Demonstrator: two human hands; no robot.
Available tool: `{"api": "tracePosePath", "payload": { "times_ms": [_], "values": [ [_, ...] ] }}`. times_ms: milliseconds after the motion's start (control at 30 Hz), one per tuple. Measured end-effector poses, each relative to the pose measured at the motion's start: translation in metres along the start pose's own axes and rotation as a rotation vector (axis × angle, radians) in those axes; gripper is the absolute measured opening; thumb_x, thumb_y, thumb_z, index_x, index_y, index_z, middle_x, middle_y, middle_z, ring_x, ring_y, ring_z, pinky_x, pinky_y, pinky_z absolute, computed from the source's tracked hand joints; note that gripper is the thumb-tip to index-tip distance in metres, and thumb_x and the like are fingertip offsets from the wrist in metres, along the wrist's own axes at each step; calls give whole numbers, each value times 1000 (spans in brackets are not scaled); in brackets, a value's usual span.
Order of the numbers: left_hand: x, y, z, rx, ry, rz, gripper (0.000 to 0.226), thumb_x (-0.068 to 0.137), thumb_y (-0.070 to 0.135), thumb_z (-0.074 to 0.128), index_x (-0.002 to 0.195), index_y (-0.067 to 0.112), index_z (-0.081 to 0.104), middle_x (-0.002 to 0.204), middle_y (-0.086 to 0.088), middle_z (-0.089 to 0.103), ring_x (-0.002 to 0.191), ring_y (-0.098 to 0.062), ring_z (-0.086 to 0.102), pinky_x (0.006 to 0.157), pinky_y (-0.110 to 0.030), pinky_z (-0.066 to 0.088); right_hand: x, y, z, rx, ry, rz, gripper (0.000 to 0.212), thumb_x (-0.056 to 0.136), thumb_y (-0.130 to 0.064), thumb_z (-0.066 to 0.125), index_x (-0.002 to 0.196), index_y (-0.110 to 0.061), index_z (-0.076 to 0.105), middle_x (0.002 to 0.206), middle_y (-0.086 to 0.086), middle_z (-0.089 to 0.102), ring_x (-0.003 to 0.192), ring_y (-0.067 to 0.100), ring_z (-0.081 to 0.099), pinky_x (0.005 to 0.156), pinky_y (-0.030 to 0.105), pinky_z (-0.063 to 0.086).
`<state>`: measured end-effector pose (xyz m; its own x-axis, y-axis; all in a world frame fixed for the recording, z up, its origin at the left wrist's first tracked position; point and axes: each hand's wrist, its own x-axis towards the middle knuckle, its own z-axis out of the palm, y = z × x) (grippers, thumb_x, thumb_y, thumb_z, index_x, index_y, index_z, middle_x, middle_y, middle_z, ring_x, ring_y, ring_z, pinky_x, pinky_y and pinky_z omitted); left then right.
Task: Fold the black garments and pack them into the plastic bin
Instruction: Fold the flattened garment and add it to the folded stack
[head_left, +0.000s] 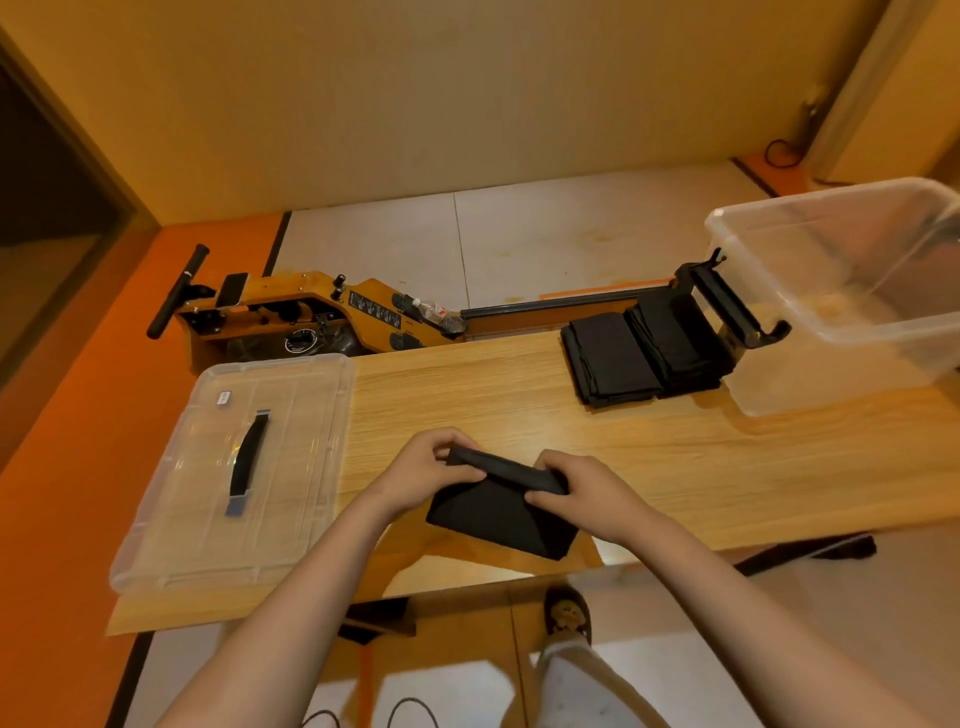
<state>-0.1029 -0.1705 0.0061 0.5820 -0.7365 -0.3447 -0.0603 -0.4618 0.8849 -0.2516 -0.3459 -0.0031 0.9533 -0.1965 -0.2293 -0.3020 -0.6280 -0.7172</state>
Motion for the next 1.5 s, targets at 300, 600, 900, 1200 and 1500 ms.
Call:
{"api": "tracePosePath", "payload": {
  "times_ms": [300, 600, 900, 1200, 1500],
  "values": [
    [111, 74, 34, -118, 54, -44, 28, 86, 17, 71, 111, 19, 59, 102, -6, 72, 89, -18, 69, 63, -23, 54, 23, 53, -59, 337, 184, 155, 12, 91, -34, 61, 89, -22, 60, 87, -3, 64, 80, 10, 63, 71, 39, 55],
    [260, 155, 52, 216, -122, -11, 20, 82, 18, 75, 100, 16, 66, 105, 0, 67, 101, -17, 62, 81, -27, 52, 82, 100, -129, 584, 245, 215, 17, 93, -26, 60, 87, -12, 57, 79, -2, 58, 81, 12, 58, 63, 19, 41],
    [309, 177, 47, 121, -200, 114, 30, 81, -11, 62, 93, 15, 69, 103, 1, 70, 104, -10, 64, 92, -25, 51, 98, 109, -153, 14, 573, 117, 25, 88, -27, 65, 112, -26, 56, 103, -14, 54, 97, 3, 54, 75, 24, 50],
    [288, 57, 88, -203, 374, -356, 29, 101, 16, 45, 129, 9, 48, 96, -10, 61, 79, -16, 55, 65, -22, 46, 112, 121, -82, -226, 298, 119, 64, 57, -37, 88, 114, -15, 68, 111, 0, 66, 97, 15, 65, 79, 24, 53],
    [310, 72, 96, -42, 302, -365, 33, 83, 32, 74, 98, 13, 51, 92, -2, 59, 87, -25, 62, 61, -32, 52, 137, 132, -115, -296, 345, 320, 52, 99, -32, 43, 147, -16, 32, 149, 3, 35, 137, 19, 29, 110, 31, 28]
  ]
}}
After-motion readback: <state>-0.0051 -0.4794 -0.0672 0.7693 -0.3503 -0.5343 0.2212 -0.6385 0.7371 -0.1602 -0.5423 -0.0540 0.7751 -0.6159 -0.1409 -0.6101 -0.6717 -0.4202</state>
